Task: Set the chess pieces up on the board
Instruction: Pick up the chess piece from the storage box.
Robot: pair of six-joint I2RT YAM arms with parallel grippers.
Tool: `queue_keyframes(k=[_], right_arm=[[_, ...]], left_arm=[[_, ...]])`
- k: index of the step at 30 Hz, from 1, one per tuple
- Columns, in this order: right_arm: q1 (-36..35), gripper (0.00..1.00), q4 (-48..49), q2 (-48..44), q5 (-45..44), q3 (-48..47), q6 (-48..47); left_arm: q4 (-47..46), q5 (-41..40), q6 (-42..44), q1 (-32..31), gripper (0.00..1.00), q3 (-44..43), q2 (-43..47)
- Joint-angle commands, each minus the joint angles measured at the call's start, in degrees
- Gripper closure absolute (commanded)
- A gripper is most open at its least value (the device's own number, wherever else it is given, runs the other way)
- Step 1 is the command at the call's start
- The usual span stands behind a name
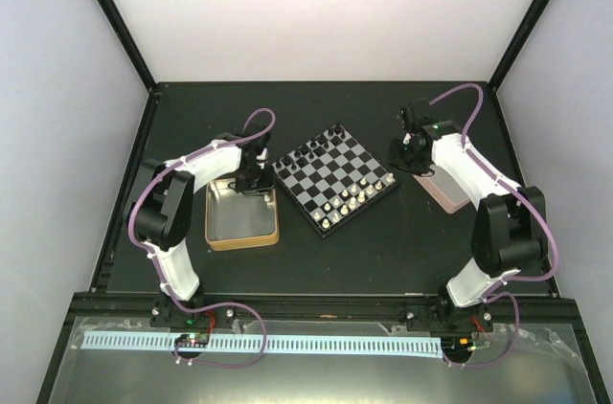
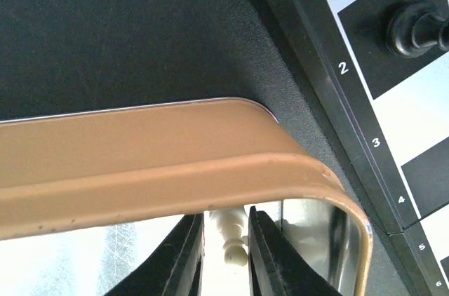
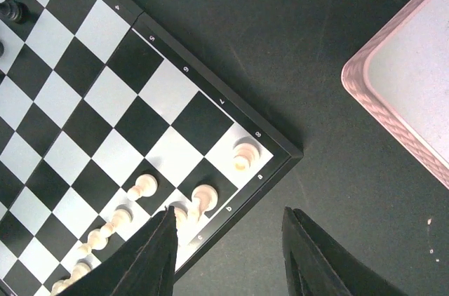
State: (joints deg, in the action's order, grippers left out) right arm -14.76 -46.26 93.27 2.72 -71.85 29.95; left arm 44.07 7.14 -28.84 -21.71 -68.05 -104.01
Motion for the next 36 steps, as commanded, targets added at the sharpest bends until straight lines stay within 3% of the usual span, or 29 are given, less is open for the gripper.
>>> queue_keyframes(k=[1,8,11,13,22,36], right_arm=[[-0.26,0.57,1.03,-1.93,-0.35,0.57,0.39],[-0.27,0.57,1.6,-2.32,0.0,1.18,0.28],[-0.27,0.57,1.7,-2.59,0.0,1.44,0.17],[-0.26,0.57,1.74,-2.74,0.0,1.61,0.12],[-0.26,0.57,2.02,-3.83,-0.09,2.9,0.06],[-0.22,0.57,3.0,-6.53,-1.24,3.86,0.65]], left_arm=[[1.36,0.47,-0.56,-0.24,0.84,0.09,-0.45],[1.67,0.11,-0.89,-0.56,0.87,0.29,0.58],[1.72,0.48,-0.85,-0.89,0.74,0.28,0.3],[1.67,0.44,-0.87,-1.42,0.74,0.49,0.44],[2.43,-1.71,-1.48,-2.01,0.95,0.86,1.23],[11.36,-6.05,0.32,-5.71,0.97,-7.7,10.81]])
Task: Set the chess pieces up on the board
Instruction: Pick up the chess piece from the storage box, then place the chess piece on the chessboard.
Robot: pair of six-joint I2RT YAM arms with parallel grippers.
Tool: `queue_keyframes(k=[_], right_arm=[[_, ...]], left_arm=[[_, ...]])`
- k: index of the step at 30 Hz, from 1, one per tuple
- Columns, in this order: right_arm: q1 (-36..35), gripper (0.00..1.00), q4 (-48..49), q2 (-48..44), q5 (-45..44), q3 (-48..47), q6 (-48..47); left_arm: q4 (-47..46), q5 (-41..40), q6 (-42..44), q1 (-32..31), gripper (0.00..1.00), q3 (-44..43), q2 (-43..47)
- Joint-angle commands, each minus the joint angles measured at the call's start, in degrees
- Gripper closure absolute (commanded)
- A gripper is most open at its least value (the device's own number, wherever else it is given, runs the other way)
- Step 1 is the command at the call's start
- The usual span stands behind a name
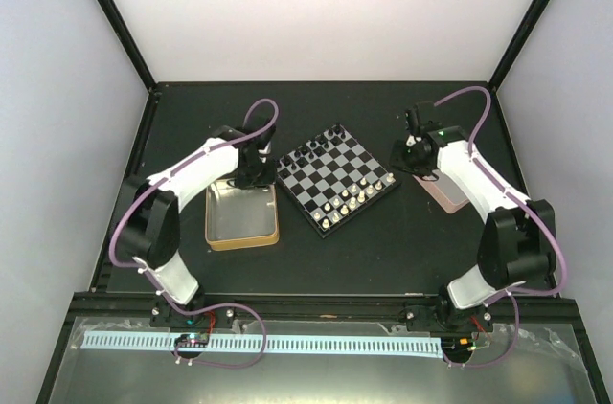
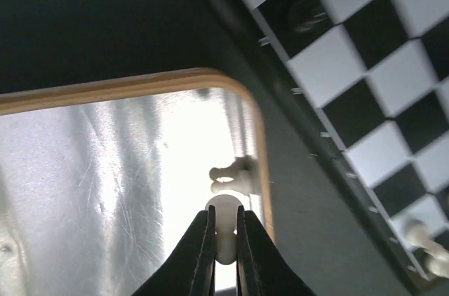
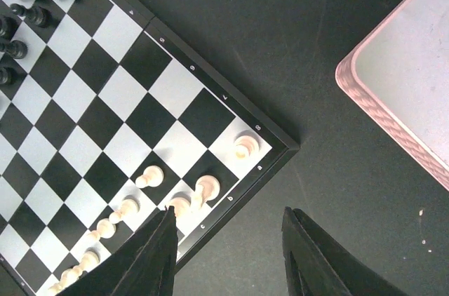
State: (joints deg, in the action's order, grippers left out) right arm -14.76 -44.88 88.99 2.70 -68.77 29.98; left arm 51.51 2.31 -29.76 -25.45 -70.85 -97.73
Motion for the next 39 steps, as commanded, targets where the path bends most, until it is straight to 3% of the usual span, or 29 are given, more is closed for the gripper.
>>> queue_keyframes(k=[1,7,15,21,27,39], right_arm=[[-0.26,0.57,1.69,-2.46,-1.39,0.95,0.61],[-0.09,0.57,2.0,-4.53,-3.47,2.21,1.25],[1.36,0.57,0.33,-10.51,-9.0,6.63,2.46],[3.42,0.57,-2.17,-17.41,-13.06,11.24,3.12],[4.89,0.56,-3.92,-20.98,-13.86,13.94,2.08],[4.93,0.56,-3.67,-21.57,-12.75,14.97,1.34]], left_arm=[[3.76,-0.64,1.89,-2.78,0.97,-5.98,4.84],[1.29,3.04,5.0,-9.6,0.96,-15.35,-0.12],[1.22,2.27,13.77,-19.01,0.95,-38.44,-18.78],[-0.81,7.74,15.19,-21.06,0.94,-51.74,-31.41],[-6.83,9.23,14.87,-21.57,0.92,-53.37,-34.62],[-7.77,7.74,15.83,-22.05,0.9,-53.49,-39.21]])
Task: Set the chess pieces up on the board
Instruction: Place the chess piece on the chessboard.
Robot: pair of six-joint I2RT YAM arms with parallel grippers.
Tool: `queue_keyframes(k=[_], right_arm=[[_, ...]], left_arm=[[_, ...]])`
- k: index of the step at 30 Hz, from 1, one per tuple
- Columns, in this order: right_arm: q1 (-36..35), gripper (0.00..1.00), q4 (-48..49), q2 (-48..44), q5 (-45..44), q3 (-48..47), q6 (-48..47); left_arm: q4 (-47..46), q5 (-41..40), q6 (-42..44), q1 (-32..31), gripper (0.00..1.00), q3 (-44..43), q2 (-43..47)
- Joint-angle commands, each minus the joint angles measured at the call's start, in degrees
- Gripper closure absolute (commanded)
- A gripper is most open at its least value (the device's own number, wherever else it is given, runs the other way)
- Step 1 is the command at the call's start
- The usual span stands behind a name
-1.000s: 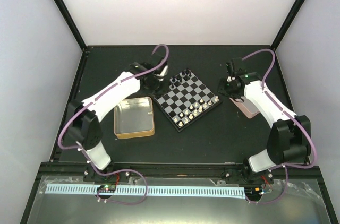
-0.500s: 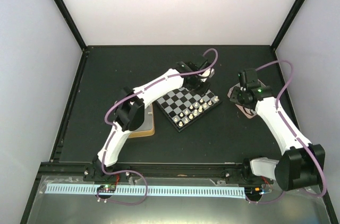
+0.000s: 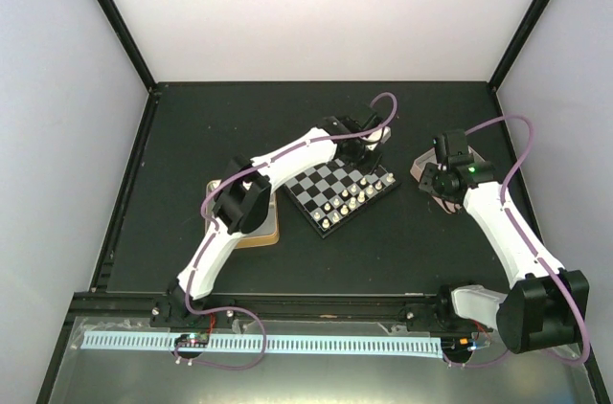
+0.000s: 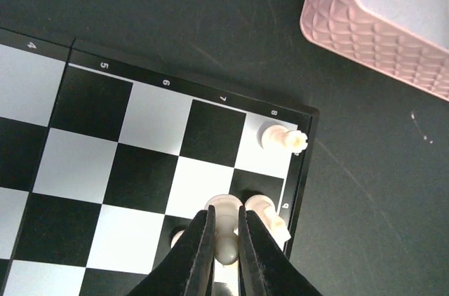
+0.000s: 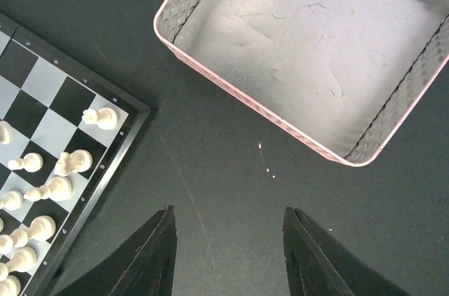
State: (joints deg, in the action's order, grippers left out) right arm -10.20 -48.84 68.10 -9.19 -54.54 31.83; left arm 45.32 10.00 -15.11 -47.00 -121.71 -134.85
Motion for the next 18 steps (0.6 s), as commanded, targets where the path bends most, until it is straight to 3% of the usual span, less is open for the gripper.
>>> queue_keyframes(k=[1,7,18], right_arm=[[0.35,0.56,0.33,-0.56,-0.71,0.69,-0.56],[0.37,0.56,0.41,0.07,-0.39,0.51,-0.82],[0.4,0.56,0.52,1.1,-0.29,-0.01,-1.25]], left_arm=[[-1.43,-0.27,1.29,-0.61,0.9,-2.85,-2.35],[-0.37,-2.99,0.51,-0.55,0.88,-2.98,-3.67],[-2.2,0.0,0.4,-0.59,0.9,-3.17,-4.67]])
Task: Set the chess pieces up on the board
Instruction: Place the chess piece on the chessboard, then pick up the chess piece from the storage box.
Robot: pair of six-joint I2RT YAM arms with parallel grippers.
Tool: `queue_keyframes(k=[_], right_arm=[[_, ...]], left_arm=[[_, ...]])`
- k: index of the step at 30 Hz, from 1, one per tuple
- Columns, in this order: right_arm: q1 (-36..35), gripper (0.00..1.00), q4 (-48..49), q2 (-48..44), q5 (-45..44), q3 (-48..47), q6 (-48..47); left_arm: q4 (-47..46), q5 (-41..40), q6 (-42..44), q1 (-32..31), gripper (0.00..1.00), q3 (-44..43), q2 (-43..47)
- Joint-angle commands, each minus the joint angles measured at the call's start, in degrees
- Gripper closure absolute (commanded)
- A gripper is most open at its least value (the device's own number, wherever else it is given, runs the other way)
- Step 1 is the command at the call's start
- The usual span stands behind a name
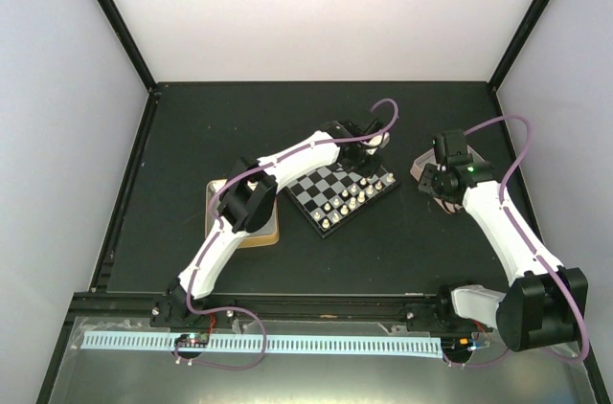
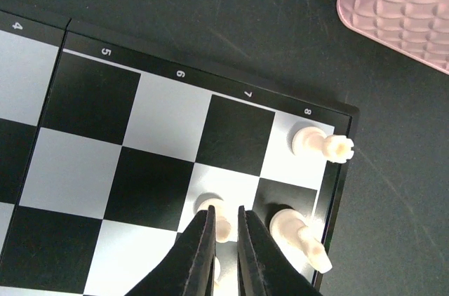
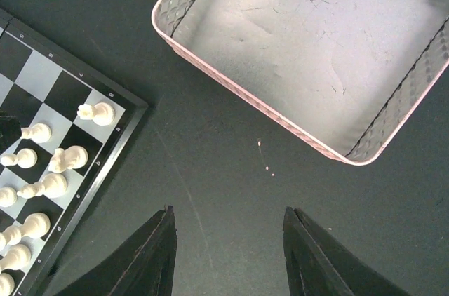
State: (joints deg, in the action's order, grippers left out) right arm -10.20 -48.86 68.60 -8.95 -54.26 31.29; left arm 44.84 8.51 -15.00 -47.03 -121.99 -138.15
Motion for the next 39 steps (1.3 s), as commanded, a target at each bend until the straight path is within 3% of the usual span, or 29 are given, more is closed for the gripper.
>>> queue_keyframes(k=[1,4,15,21,29,32,36,39], right_arm=[[0.36,0.56,0.52,0.58,-0.62,-0.33,-0.71],[0.31,0.56,0.52,0.87,-0.41,-0.34,-0.79],[0.31,0.56,0.86,1.56,0.7,-1.73,-1.18],[0.35,0.56,1.92,3.06,3.11,-3.33,-1.94],[0.26,0.56,3.49,4.58,6.45,-3.81,-1.19],[0.13,0.56,3.78,4.88,6.61,-3.52,-0.53],[-0.15,0.56,4.66,5.58,7.48,-3.17,0.34],[-0.33,0.57,4.99,6.42,8.12,-3.38,0.66]], left_arm=[[-1.72,1.58,0.32,-0.55,0.9,-2.9,-1.54],[-1.82,1.73,0.27,-0.55,0.9,-2.88,-1.62],[-1.36,3.09,-0.72,0.74,0.75,-5.19,5.7],[7.09,-4.08,-3.66,3.95,0.68,-1.89,15.13],[0.92,-8.44,-12.5,11.66,0.72,35.07,42.79],[0.87,-6.88,-20.06,16.18,0.67,45.82,52.17],[-7.66,-2.51,-30.05,20.27,0.59,61.9,63.86],[-12.24,-1.94,-35.86,22.37,0.59,70.54,69.58]])
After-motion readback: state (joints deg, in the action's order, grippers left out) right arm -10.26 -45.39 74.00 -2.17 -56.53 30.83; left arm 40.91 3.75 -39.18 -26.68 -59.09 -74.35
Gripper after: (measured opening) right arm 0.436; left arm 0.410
